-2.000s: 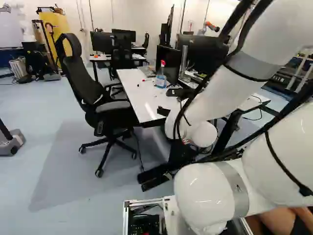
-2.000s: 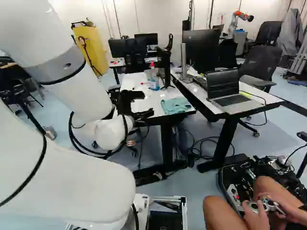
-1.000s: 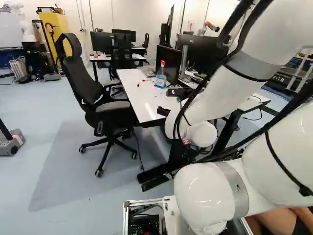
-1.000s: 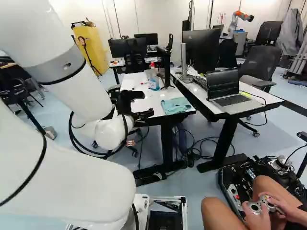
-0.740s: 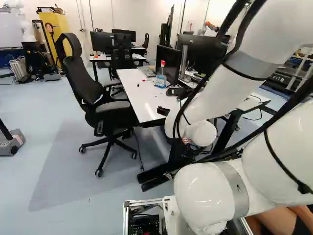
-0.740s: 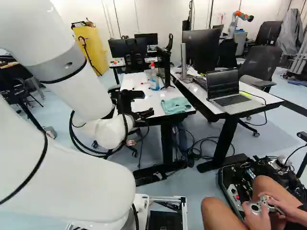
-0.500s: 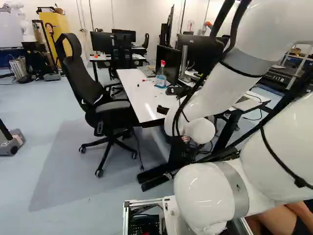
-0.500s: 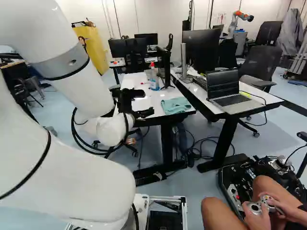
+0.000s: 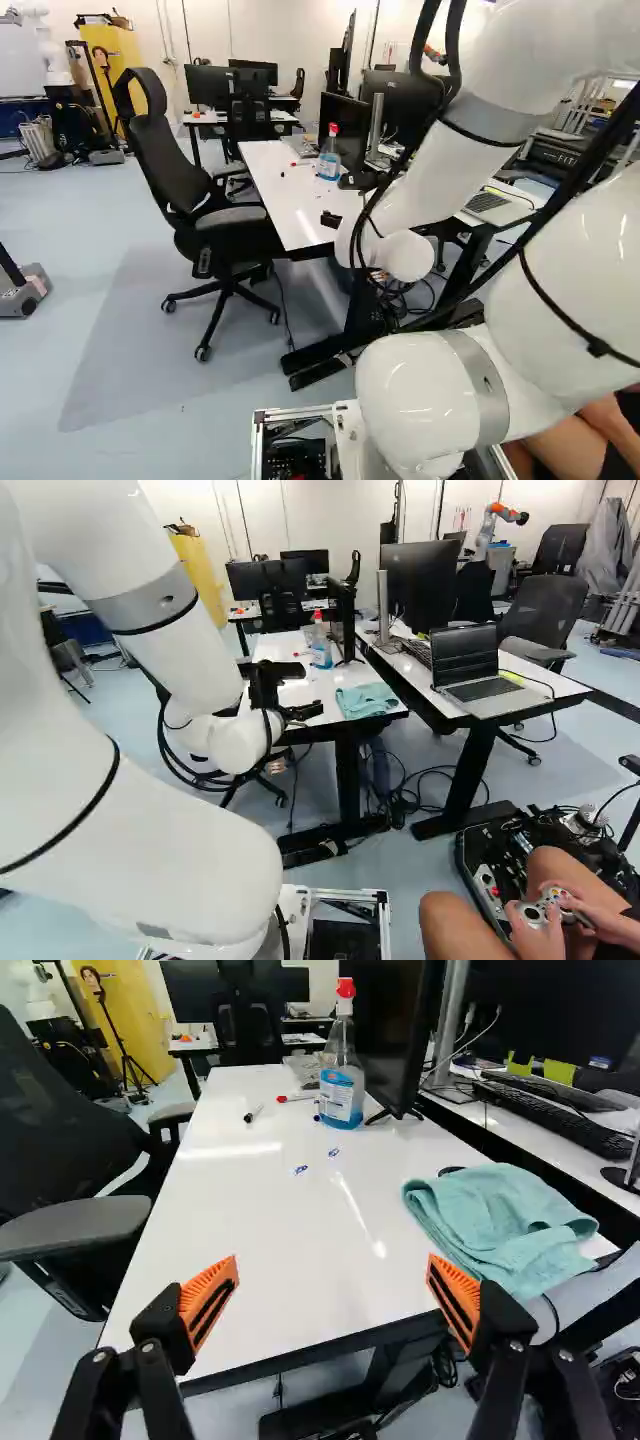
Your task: Clean the table with the green towel
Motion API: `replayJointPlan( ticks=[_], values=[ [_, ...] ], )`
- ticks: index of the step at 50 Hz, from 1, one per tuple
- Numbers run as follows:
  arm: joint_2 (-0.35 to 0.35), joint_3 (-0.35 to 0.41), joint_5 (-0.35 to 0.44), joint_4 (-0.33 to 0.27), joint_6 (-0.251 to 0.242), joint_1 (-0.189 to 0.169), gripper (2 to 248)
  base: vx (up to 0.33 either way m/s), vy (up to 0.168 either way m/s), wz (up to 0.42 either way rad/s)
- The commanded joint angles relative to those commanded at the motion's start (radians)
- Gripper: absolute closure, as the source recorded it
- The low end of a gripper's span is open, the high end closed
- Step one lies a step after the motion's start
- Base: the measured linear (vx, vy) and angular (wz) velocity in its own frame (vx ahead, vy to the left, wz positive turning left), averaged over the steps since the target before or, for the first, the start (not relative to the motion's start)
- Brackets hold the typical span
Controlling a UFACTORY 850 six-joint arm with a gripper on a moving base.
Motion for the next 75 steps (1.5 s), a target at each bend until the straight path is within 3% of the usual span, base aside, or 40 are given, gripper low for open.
replayJointPlan(
  ticks=[23, 75],
  values=[
    [0.032, -0.028, -0.023, 0.0, 0.0, -0.038, 3, 0.0, 0.0, 0.0],
    [0.03, -0.16, -0.163, 0.0, 0.0, -0.222, 3, 0.0, 0.0, 0.0]
  ],
)
